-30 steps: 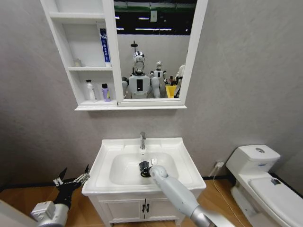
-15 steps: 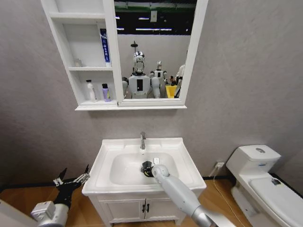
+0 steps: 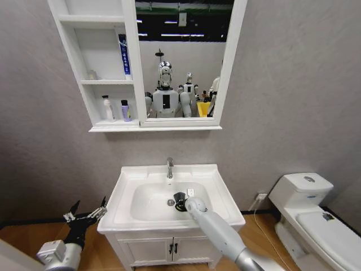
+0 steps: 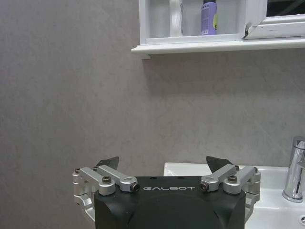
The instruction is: Move facial cleanser and shampoo from washbasin to cabinet, then wipe washbasin with towel.
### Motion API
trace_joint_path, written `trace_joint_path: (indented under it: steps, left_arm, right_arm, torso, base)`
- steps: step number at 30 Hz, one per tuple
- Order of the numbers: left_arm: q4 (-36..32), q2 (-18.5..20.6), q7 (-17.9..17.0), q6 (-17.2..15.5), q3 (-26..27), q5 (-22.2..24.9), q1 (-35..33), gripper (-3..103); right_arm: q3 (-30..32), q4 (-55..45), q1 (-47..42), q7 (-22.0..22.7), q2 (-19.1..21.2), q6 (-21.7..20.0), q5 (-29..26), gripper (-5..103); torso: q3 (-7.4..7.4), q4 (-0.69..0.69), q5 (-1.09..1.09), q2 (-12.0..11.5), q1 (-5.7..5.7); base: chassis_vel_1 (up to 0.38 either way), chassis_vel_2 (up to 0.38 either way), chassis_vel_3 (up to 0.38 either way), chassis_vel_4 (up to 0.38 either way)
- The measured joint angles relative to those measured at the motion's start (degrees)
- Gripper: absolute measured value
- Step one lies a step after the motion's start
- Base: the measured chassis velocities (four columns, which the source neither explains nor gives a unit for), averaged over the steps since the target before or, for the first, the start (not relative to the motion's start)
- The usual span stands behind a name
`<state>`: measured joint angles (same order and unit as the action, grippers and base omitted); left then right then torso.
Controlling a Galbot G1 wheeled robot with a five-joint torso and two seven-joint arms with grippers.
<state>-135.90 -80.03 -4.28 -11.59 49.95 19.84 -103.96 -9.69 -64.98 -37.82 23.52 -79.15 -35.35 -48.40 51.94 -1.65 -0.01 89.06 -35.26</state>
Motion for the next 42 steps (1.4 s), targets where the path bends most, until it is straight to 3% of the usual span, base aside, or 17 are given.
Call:
trace_joint_path:
  steps: [7, 9, 17, 19, 28, 33, 42]
  left_arm:
    - [0.0, 0.0, 0.0, 0.0, 0.0, 0.0, 0.0, 100]
    - [0.0, 0.0, 0.0, 0.0, 0.0, 0.0, 0.0, 100]
    - [0.0, 0.0, 0.0, 0.0, 0.0, 0.0, 0.0, 100]
    - [0.0, 0.0, 0.0, 0.0, 0.0, 0.0, 0.0, 100]
    - [0.0, 0.0, 0.0, 0.0, 0.0, 0.0, 0.0, 100]
    - [0.0, 0.0, 0.0, 0.0, 0.0, 0.0, 0.0, 100]
    - [0.0, 0.0, 0.0, 0.0, 0.0, 0.0, 0.0, 100]
  right_arm:
    - [-1.2, 4.8, 1.3, -1.2, -4.3, 1.1, 2.2, 2]
    - [-1.8, 7.2, 2.1, -1.5, -7.5, 2.0, 3.2, 2]
    - [-2.3, 9.7, 3.3, -2.1, -11.1, 2.9, 4.6, 2]
    - [-2.2, 9.7, 3.3, -1.9, -10.7, 2.7, 4.6, 2]
    - [-0.7, 2.5, 0.7, 0.8, -1.9, 0.5, -0.3, 2]
    - [0.4, -5.3, -1.8, 5.7, 3.2, -2.0, -6.5, 2]
    - [2.6, -11.7, -3.8, 12.2, 7.9, -3.8, -10.3, 2]
  torso:
    - [0.0, -0.02, -0.01, 0.0, 0.0]
    - [0.0, -0.01, 0.0, 0.0, 0.0]
    - [0.01, 0.02, 0.01, 0.0, 0.0]
    - [0.01, 0.03, 0.03, 0.0, 0.0]
    - [0.0, 0.01, 0.02, 0.0, 0.0]
    - [0.01, -0.01, 0.02, 0.0, 0.0]
    - [0.01, 0.0, 0.02, 0.0, 0.0]
  base:
    - [0.0, 0.0, 0.0, 0.0]
    - [0.0, 0.0, 0.0, 0.0]
    - [0.0, 0.0, 0.0, 0.0]
    - [0.0, 0.0, 0.0, 0.0]
    - [0.0, 0.0, 0.0, 0.0]
    - [0.0, 0.0, 0.0, 0.0]
    - [0.0, 0.0, 0.0, 0.0]
